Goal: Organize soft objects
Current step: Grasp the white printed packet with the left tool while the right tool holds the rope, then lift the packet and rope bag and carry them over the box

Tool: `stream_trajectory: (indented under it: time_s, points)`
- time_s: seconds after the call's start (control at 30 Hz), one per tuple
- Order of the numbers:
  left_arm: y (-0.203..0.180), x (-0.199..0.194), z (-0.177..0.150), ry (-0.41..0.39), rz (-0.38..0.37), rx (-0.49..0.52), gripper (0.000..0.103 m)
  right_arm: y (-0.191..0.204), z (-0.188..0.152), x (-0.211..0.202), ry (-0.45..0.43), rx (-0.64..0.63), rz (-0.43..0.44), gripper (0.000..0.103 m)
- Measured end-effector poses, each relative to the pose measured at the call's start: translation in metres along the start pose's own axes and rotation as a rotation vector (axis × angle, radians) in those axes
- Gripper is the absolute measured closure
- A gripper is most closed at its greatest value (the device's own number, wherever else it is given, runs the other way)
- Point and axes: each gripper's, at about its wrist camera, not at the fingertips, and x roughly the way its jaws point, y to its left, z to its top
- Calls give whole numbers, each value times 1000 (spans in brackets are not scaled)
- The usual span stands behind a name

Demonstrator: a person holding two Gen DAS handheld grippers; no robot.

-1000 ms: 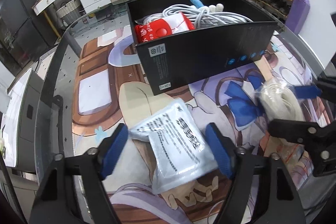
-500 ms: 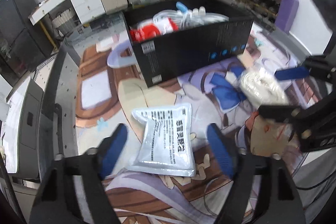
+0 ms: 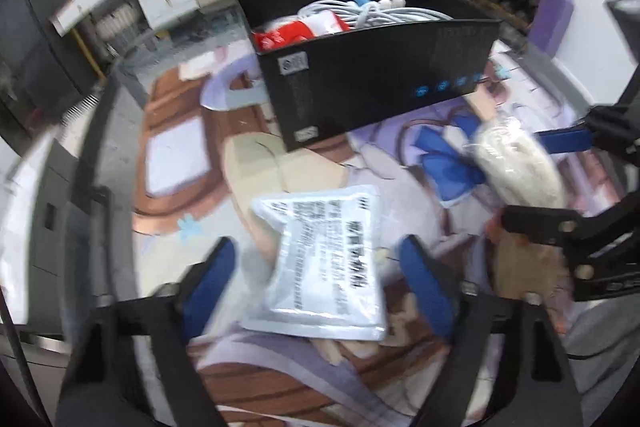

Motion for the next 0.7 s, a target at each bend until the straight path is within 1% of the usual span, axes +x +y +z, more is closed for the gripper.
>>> stream_trajectory:
  time_s: [0.03,0.07,0.1,0.13,0.17,0.2,0.23,0.33,0.4,0.47,0.7]
  points:
    - [0,0,0,3,-21,-5,39,0,0,0,0,-7,-3,28]
    - [-2,0,0,4,-18,2,40,1,0,0,-1,-15,-3,28]
    - [-3,-1,-1,-1,-21,5,44,1,-1,0,-1,-22,-3,30]
    - [-6,-2,-2,-5,-22,8,49,0,-1,-1,-2,-25,6,33]
    - [-9,-2,-3,-7,-24,17,52,0,-1,-2,-6,-24,14,40]
    - [-11,-3,-5,-8,-31,26,61,0,-1,-3,-7,-24,10,47]
    - [-14,-3,-4,-5,-30,41,63,1,-1,-4,-6,-25,13,49]
    - [-18,-4,-4,-3,-26,43,66,2,-1,-5,-5,-35,17,55]
    - [-21,-5,-4,0,-32,48,70,1,-1,-7,-12,-30,27,63]
    - [-21,-6,-3,0,-29,45,72,0,-1,-9,-15,-24,35,66]
    - [-23,-8,-3,2,-13,51,73,0,-2,-12,-21,-30,45,68]
